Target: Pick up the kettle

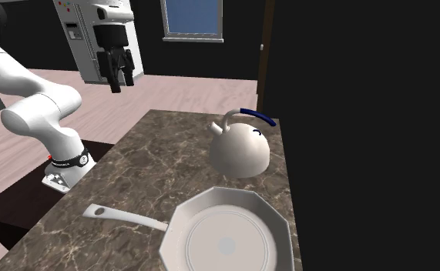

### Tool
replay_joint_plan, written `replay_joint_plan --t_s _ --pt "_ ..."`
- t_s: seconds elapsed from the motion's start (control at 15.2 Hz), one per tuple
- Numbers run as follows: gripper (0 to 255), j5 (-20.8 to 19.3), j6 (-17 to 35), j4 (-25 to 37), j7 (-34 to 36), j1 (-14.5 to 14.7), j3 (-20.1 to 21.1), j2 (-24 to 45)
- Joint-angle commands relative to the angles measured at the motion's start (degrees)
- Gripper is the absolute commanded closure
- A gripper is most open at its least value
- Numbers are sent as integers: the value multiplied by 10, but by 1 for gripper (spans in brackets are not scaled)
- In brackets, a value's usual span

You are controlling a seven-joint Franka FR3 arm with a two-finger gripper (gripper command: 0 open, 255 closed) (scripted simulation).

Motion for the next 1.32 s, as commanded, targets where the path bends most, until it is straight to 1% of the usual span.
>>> replay_joint_plan --t_s 0.0,0.33,0.66,0.99,1.25 --pt "0 0 0 0 0 0 0 0" --pt "0 14 42 74 22 -3 4 115" --pt "0 27 66 165 41 -6 6 228" --pt "0 38 72 275 57 -7 7 341" --pt "0 46 63 380 68 -8 8 435"
